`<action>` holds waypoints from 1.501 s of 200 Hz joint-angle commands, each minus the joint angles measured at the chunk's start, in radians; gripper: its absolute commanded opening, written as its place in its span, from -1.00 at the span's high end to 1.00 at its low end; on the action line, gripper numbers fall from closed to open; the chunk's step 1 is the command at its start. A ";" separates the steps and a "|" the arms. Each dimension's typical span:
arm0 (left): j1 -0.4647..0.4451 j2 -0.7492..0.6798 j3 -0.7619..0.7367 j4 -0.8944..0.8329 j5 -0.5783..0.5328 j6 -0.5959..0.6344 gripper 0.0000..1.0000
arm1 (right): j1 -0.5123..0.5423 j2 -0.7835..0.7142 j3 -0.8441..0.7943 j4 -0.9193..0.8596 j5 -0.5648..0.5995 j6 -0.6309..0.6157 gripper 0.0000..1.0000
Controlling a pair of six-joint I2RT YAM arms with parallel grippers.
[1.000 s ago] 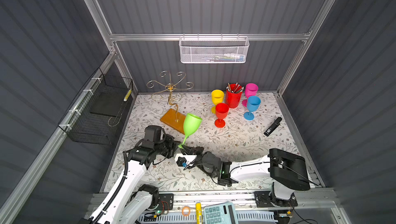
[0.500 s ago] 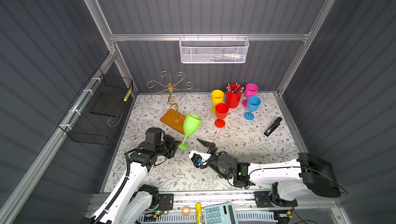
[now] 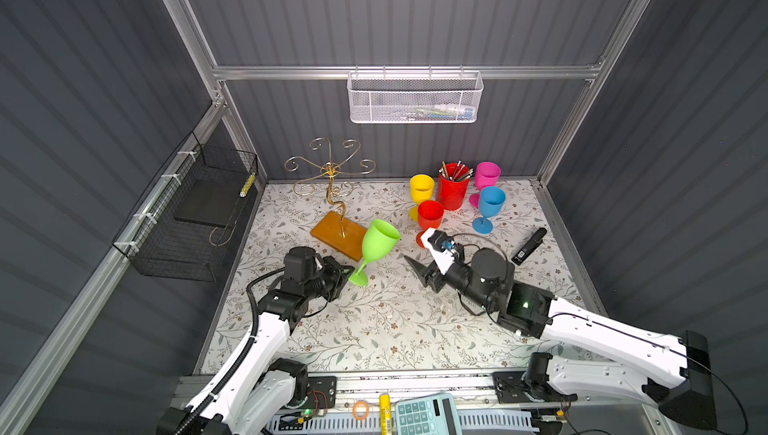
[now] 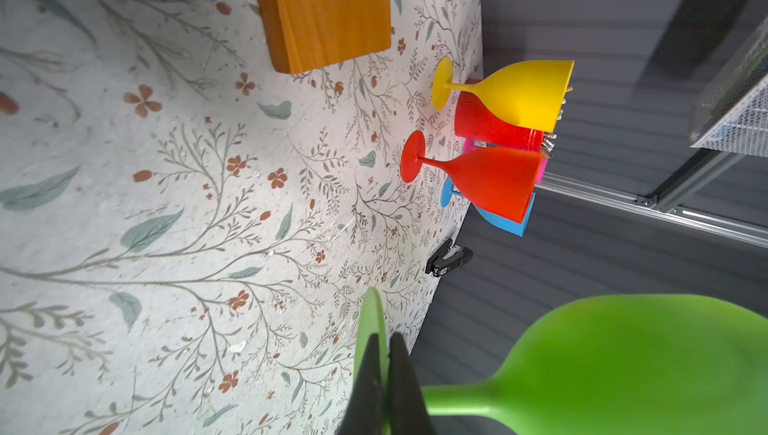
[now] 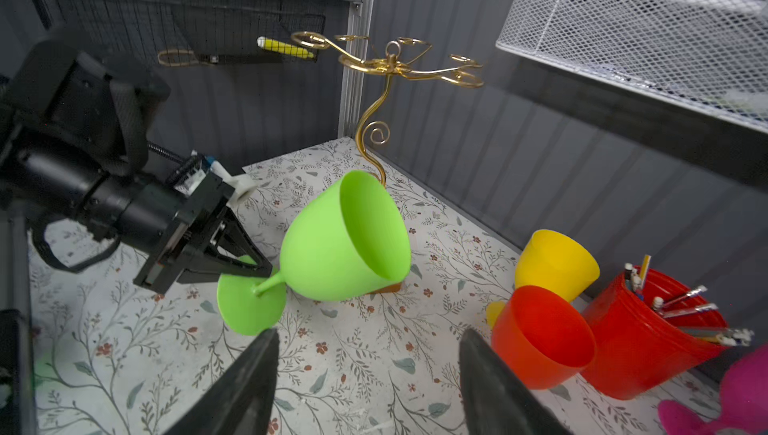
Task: Take the wine glass off the wine glass rack
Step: 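Swing the green glass with the right gripper toward the other glasses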
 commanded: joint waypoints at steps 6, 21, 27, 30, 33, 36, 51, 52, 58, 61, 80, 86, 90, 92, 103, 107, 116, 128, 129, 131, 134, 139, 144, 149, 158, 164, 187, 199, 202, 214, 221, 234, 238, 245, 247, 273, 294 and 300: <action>-0.006 0.033 -0.035 0.173 0.052 0.094 1.00 | -0.056 0.049 0.158 -0.273 -0.156 0.231 -0.28; -0.006 0.071 -0.050 0.275 0.086 0.114 1.00 | -0.076 0.123 0.260 -0.383 -0.186 0.291 -0.27; -0.006 0.085 -0.055 0.315 0.100 0.117 1.00 | -0.082 0.141 0.300 -0.424 -0.189 0.313 -0.27; -0.006 0.096 -0.058 0.339 0.105 0.116 1.00 | -0.083 0.151 0.317 -0.437 -0.189 0.323 -0.27; -0.006 0.103 -0.062 0.366 0.114 0.115 1.00 | -0.086 0.160 0.332 -0.464 -0.193 0.333 -0.26; -0.006 0.111 -0.067 0.394 0.120 0.116 1.00 | -0.088 0.167 0.345 -0.482 -0.197 0.340 -0.25; -0.006 0.151 -0.078 0.495 0.143 0.121 1.00 | -0.095 0.204 0.418 -0.552 -0.217 0.376 -0.24; -0.006 0.154 -0.079 0.501 0.144 0.121 1.00 | -0.096 0.205 0.423 -0.556 -0.218 0.378 -0.24; -0.006 0.170 -0.084 0.534 0.148 0.125 1.00 | -0.096 0.218 0.447 -0.578 -0.224 0.388 -0.23; -0.006 0.178 -0.086 0.547 0.151 0.128 1.00 | -0.096 0.224 0.459 -0.588 -0.224 0.391 -0.22; -0.006 0.233 -0.105 0.666 0.175 0.124 1.00 | -0.096 0.261 0.528 -0.651 -0.226 0.410 -0.19; -0.006 0.254 -0.112 0.703 0.183 0.117 1.00 | -0.096 0.275 0.549 -0.670 -0.219 0.414 -0.18; -0.006 0.267 -0.117 0.734 0.189 0.114 1.00 | -0.097 0.283 0.561 -0.680 -0.218 0.417 -0.17; -0.006 0.275 -0.119 0.749 0.192 0.110 1.00 | -0.096 0.287 0.566 -0.685 -0.217 0.418 -0.17; -0.006 0.314 -0.130 0.833 0.208 0.095 1.00 | -0.096 0.309 0.600 -0.712 -0.215 0.424 -0.15; -0.006 0.327 -0.134 0.858 0.212 0.090 1.00 | -0.096 0.316 0.610 -0.720 -0.215 0.426 -0.15; -0.006 0.353 -0.140 0.916 0.223 0.079 1.00 | -0.096 0.337 0.635 -0.737 -0.216 0.429 -0.13; -0.006 0.389 -0.145 0.976 0.235 0.071 1.00 | -0.096 0.362 0.668 -0.759 -0.209 0.430 -0.10; -0.006 0.391 -0.145 0.981 0.236 0.070 1.00 | -0.096 0.362 0.670 -0.761 -0.208 0.430 -0.10; -0.006 0.396 -0.145 0.989 0.235 0.069 1.00 | -0.096 0.368 0.676 -0.766 -0.208 0.429 -0.10; -0.006 0.402 -0.147 1.000 0.237 0.068 1.00 | -0.096 0.374 0.686 -0.773 -0.204 0.429 -0.09; -0.006 0.411 -0.148 1.014 0.238 0.066 1.00 | -0.095 0.388 0.701 -0.785 -0.198 0.429 -0.07; -0.006 0.420 -0.151 1.033 0.238 0.063 1.00 | -0.095 0.399 0.716 -0.796 -0.194 0.429 -0.06; -0.006 0.429 -0.153 1.049 0.239 0.059 1.00 | -0.094 0.411 0.728 -0.807 -0.192 0.428 -0.05; -0.006 0.443 -0.153 1.069 0.242 0.053 1.00 | -0.092 0.429 0.751 -0.822 -0.185 0.428 -0.04; -0.005 0.454 -0.153 1.085 0.244 0.050 1.00 | -0.089 0.443 0.765 -0.830 -0.177 0.426 -0.04; -0.006 0.492 -0.159 1.141 0.246 0.031 1.00 | -0.073 0.497 0.825 -0.867 -0.150 0.416 -0.02; -0.006 0.512 -0.161 1.171 0.250 0.018 1.00 | -0.067 0.522 0.851 -0.875 -0.144 0.414 -0.01; -0.006 0.516 -0.164 1.184 0.249 0.014 1.00 | -0.067 0.528 0.858 -0.879 -0.145 0.413 -0.01; -0.006 0.533 -0.168 1.219 0.252 -0.001 1.00 | -0.062 0.554 0.884 -0.889 -0.142 0.408 0.01; -0.006 0.544 -0.170 1.235 0.253 -0.008 1.00 | -0.059 0.571 0.900 -0.895 -0.138 0.406 0.02; -0.006 0.557 -0.175 1.265 0.252 -0.021 1.00 | -0.052 0.596 0.929 -0.908 -0.132 0.400 0.03; -0.006 0.562 -0.177 1.274 0.253 -0.025 1.00 | -0.050 0.604 0.934 -0.909 -0.133 0.398 0.04; -0.006 0.570 -0.177 1.289 0.254 -0.033 1.00 | -0.048 0.616 0.942 -0.910 -0.135 0.397 0.05; -0.006 0.570 -0.178 1.294 0.253 -0.035 1.00 | -0.048 0.619 0.944 -0.911 -0.135 0.396 0.06; -0.006 0.591 -0.183 1.339 0.253 -0.057 1.00 | -0.040 0.652 0.969 -0.913 -0.131 0.393 0.16; -0.006 0.601 -0.188 1.364 0.252 -0.069 1.00 | -0.036 0.669 0.977 -0.902 -0.125 0.389 0.30; -0.006 0.600 -0.189 1.364 0.251 -0.070 1.00 | -0.036 0.674 0.980 -0.903 -0.126 0.389 0.34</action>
